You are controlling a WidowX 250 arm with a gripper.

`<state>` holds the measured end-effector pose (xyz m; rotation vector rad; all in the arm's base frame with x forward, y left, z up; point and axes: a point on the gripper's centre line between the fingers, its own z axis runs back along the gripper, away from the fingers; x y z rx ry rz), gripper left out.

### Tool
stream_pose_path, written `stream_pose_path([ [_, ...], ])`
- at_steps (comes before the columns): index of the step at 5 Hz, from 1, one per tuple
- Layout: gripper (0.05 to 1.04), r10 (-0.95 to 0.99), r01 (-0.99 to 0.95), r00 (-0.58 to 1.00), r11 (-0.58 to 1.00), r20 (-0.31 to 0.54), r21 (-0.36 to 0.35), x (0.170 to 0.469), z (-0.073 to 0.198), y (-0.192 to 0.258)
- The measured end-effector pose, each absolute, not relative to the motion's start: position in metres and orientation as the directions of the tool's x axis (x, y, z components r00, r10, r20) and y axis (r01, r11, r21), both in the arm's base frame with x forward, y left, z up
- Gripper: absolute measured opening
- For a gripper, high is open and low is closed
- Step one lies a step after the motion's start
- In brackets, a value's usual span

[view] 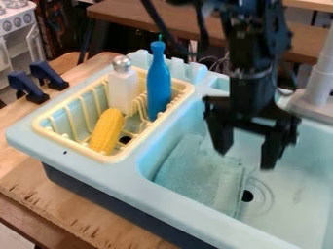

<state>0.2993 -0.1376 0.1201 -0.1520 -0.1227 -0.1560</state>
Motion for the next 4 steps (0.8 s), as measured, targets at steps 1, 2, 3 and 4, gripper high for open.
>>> stream_pose_path([
  [1, 1.006, -0.179, 0.193, 0.979, 0.968, 0.098, -0.163, 0.286, 0.109, -0.146],
  [2, 1.006, -0.154, 0.157, 0.988, 0.972, 0.031, -0.175, 0.265, 0.094, -0.147],
  [3, 1.006, -0.106, 0.107, 0.994, 0.972, 0.02, -0.207, 0.255, 0.093, -0.141],
  [4, 1.006, -0.049, 0.046, 0.999, 0.967, -0.006, -0.252, 0.252, 0.085, -0.132],
])
